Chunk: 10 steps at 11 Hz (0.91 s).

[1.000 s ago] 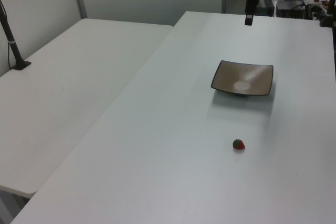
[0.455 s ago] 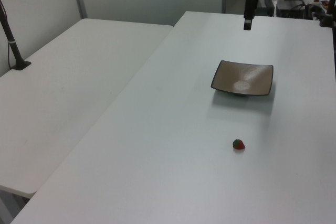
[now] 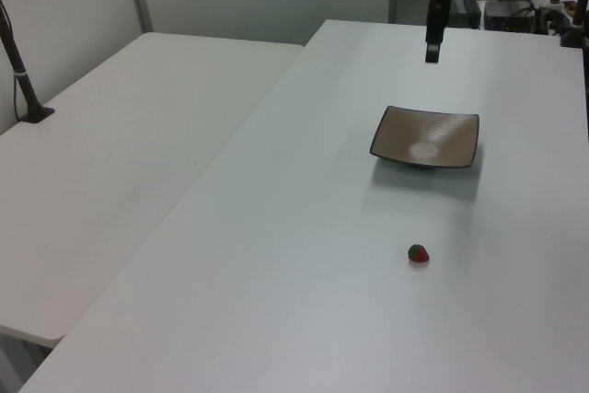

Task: Strawberries on a ceramic plate
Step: 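Move the open gripper over the red strawberry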

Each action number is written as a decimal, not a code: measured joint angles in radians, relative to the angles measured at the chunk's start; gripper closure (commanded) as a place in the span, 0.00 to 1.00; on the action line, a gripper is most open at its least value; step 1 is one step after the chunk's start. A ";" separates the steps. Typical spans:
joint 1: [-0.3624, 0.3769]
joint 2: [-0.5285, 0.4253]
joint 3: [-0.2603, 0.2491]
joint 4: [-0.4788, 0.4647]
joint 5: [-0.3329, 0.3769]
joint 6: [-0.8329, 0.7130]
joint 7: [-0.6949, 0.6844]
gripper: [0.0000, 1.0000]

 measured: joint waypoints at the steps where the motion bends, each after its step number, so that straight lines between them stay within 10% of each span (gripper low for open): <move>1: 0.026 0.014 0.001 0.000 0.000 0.000 0.000 0.00; 10: 0.230 0.155 0.006 -0.001 0.000 0.033 0.007 0.00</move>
